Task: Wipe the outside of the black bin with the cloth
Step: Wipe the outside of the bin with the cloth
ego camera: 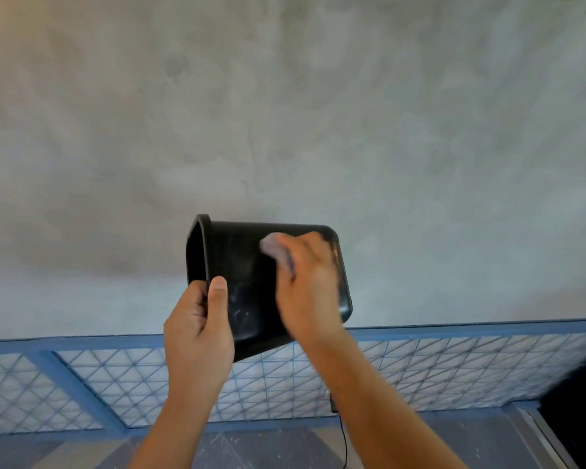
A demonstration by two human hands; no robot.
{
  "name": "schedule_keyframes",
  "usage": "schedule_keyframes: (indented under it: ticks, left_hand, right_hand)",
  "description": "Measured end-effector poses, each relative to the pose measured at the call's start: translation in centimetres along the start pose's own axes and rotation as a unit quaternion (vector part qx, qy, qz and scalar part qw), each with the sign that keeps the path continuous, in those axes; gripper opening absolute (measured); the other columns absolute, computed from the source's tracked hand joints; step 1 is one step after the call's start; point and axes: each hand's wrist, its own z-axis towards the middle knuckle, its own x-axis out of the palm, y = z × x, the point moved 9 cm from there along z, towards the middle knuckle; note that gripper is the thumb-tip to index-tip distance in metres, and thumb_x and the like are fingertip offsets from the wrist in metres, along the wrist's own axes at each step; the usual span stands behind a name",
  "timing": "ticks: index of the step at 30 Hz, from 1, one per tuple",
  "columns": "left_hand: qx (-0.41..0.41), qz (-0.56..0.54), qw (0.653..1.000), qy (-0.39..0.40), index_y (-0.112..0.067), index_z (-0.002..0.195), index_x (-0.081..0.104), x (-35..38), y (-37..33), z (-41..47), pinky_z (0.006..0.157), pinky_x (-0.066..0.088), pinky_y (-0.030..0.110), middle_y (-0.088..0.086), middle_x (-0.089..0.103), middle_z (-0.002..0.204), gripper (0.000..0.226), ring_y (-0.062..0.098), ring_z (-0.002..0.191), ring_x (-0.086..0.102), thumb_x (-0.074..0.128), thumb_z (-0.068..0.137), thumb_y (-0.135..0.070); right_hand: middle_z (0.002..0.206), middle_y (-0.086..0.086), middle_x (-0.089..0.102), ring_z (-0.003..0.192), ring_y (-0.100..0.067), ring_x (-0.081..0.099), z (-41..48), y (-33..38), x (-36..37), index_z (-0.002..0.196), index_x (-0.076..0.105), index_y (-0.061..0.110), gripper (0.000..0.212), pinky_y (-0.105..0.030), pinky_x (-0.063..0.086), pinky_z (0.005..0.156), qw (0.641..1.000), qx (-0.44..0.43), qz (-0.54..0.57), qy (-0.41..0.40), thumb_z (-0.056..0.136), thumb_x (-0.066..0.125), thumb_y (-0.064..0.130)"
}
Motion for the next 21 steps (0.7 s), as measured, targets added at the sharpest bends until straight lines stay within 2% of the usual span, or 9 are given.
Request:
schedule_keyframes:
  ticks: [4,7,10,12,15,16,17,19,21]
  left_hand:
    - [-0.033,-0.038,0.998,-0.037,-0.013,0.074,0.056,-0.9,1.2,1.5,0.053,0.041,0.017,-0.003,0.057,0.063,0.044,0.006,0.056,0.054,0.048,0.111,-0.037]
    - [-0.046,-0.016,0.998,-0.035,-0.009,0.080,0.058,-2.2,1.8,2.0,0.059,0.046,0.035,0.014,0.058,0.072,0.046,0.025,0.067,0.058,0.046,0.110,-0.043]
    - [-0.032,0.007,0.999,-0.028,-0.006,0.078,0.054,-2.1,1.3,1.7,0.059,0.038,0.035,0.009,0.054,0.067,0.048,0.017,0.061,0.048,0.046,0.110,-0.041]
    - [-0.039,-0.001,0.999,-0.028,-0.012,0.073,0.052,-1.2,1.0,1.5,0.057,0.038,0.036,-0.006,0.052,0.059,0.047,0.011,0.057,0.047,0.048,0.110,-0.040]
    - [-0.055,-0.039,0.997,-0.041,-0.015,0.070,0.053,-0.9,1.1,1.7,0.058,0.041,0.037,-0.004,0.052,0.055,0.048,0.008,0.053,0.047,0.049,0.110,-0.040]
    - [-0.068,-0.059,0.995,-0.046,-0.017,0.069,0.053,-1.2,1.4,1.9,0.059,0.042,0.037,-0.006,0.052,0.054,0.047,0.007,0.053,0.047,0.049,0.110,-0.040]
    - [-0.082,-0.073,0.993,-0.045,-0.019,0.070,0.054,-1.9,1.9,2.1,0.059,0.046,0.039,-0.009,0.055,0.056,0.047,0.009,0.056,0.051,0.048,0.110,-0.042]
    - [-0.083,-0.059,0.994,-0.033,-0.021,0.075,0.059,-3.1,2.1,2.1,0.062,0.052,0.046,-0.008,0.061,0.064,0.044,0.018,0.065,0.058,0.046,0.110,-0.046]
    - [-0.051,-0.024,0.998,-0.025,-0.020,0.079,0.059,-3.9,1.8,1.7,0.063,0.049,0.040,-0.002,0.060,0.068,0.042,0.016,0.067,0.057,0.045,0.109,-0.045]
  right_hand:
    - [0.119,0.000,0.061,0.105,-0.018,0.056,-6.4,4.2,2.6,0.125,0.070,0.016,0.033,-0.030,0.051,0.092,0.989,-0.090,0.014,0.117,0.095,0.064,0.004]
    - [0.113,0.013,0.060,0.106,-0.009,0.061,-5.4,-3.1,-0.7,0.117,0.073,0.030,0.030,-0.028,0.055,0.093,0.997,0.023,0.023,0.072,0.097,0.069,0.007]
    - [0.103,0.015,0.057,0.099,-0.013,0.065,-2.9,-7.2,-2.7,0.116,0.074,0.025,0.028,-0.027,0.057,0.090,0.992,0.127,-0.018,-0.007,0.095,0.071,0.006]
    - [0.104,0.008,0.059,0.098,-0.015,0.062,-3.1,-2.4,0.0,0.113,0.074,0.024,0.025,-0.025,0.054,0.087,0.998,0.065,-0.008,0.020,0.094,0.071,0.007]
    - [0.114,-0.001,0.062,0.101,-0.019,0.059,-6.1,4.9,3.5,0.120,0.071,0.017,0.027,-0.031,0.055,0.088,0.992,-0.057,0.029,0.113,0.095,0.067,0.007]
    - [0.113,-0.001,0.064,0.100,-0.019,0.061,-6.2,5.0,2.9,0.120,0.072,0.017,0.025,-0.032,0.056,0.088,0.991,-0.075,0.034,0.102,0.096,0.067,0.010]
    - [0.111,0.001,0.064,0.098,-0.017,0.064,-5.5,3.8,1.7,0.119,0.073,0.019,0.023,-0.031,0.056,0.088,0.995,-0.066,0.034,0.072,0.097,0.067,0.014]
    - [0.103,0.007,0.062,0.092,-0.007,0.065,-3.4,-1.3,-1.5,0.113,0.076,0.027,0.018,-0.027,0.056,0.089,0.999,0.050,0.013,0.005,0.098,0.069,0.021]
    - [0.098,0.010,0.056,0.087,-0.001,0.063,-2.0,-5.0,-3.7,0.111,0.077,0.024,0.014,-0.027,0.056,0.088,0.988,0.150,0.001,-0.047,0.099,0.069,0.024]
